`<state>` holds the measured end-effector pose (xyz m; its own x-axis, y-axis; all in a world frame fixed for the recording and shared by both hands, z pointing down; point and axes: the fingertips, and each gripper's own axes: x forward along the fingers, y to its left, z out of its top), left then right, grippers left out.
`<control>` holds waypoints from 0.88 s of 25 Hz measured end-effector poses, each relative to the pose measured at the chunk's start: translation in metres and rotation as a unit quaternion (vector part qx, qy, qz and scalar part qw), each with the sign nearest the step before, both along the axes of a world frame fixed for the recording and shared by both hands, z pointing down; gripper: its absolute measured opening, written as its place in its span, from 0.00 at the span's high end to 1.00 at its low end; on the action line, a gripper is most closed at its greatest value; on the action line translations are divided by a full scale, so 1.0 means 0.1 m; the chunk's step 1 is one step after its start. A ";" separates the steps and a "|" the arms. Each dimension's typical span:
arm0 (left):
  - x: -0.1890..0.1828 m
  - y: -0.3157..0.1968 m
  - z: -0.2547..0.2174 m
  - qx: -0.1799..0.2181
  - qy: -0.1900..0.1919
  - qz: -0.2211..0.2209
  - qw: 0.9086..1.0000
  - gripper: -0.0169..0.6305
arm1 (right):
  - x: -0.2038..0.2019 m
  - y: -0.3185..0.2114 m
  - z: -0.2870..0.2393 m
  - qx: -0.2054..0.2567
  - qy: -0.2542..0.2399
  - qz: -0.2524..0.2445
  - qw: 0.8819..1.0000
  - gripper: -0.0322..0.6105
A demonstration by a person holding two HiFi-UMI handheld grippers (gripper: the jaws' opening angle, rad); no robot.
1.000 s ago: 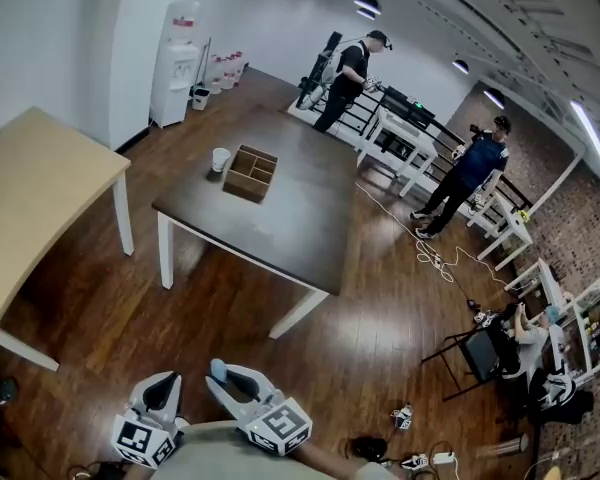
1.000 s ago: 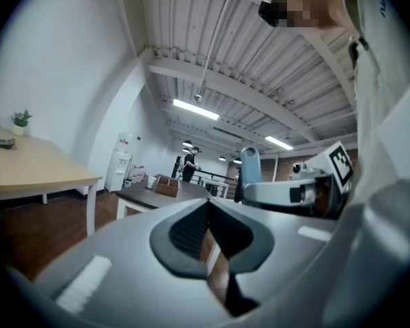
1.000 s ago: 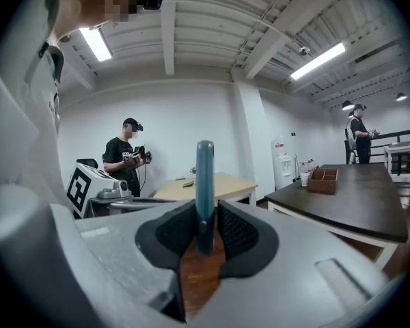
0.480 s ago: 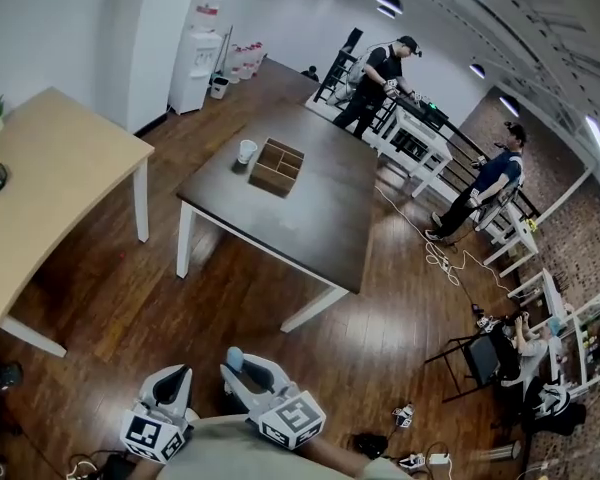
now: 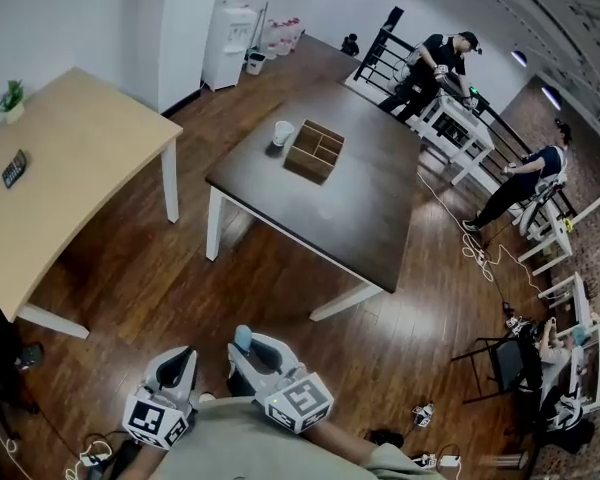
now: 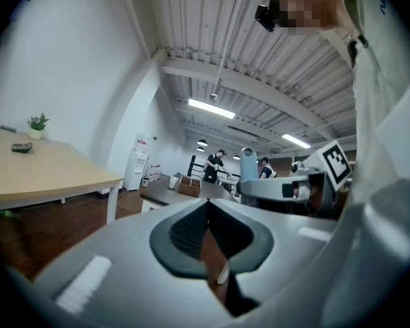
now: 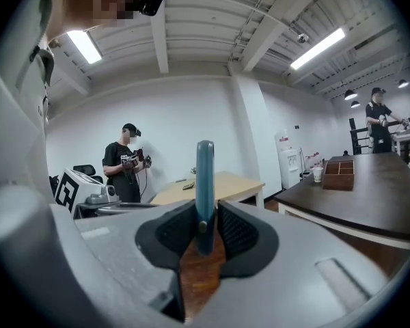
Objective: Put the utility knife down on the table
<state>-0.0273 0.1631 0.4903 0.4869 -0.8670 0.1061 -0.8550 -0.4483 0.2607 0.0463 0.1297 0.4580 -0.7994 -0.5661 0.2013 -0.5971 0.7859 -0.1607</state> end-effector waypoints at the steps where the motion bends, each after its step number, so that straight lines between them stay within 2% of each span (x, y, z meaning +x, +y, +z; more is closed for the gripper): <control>1: -0.01 -0.05 0.00 -0.005 -0.003 -0.002 1.000 0.97 | -0.01 -0.06 0.01 -0.005 -0.004 -0.002 1.000 0.81; 12: 0.23 -1.01 -0.04 -0.040 -0.048 0.001 0.998 0.97 | 0.18 -1.06 0.05 -0.041 -0.045 -0.002 0.998 0.81; 17: 0.38 -1.40 -0.11 -0.040 -0.071 0.006 0.997 0.97 | 0.34 -1.46 0.05 -0.043 -0.064 0.002 0.997 0.81; 22: 0.48 -1.75 -0.21 -0.038 -0.077 0.016 0.996 0.97 | 0.47 -1.81 -0.04 -0.038 -0.075 0.020 0.996 0.81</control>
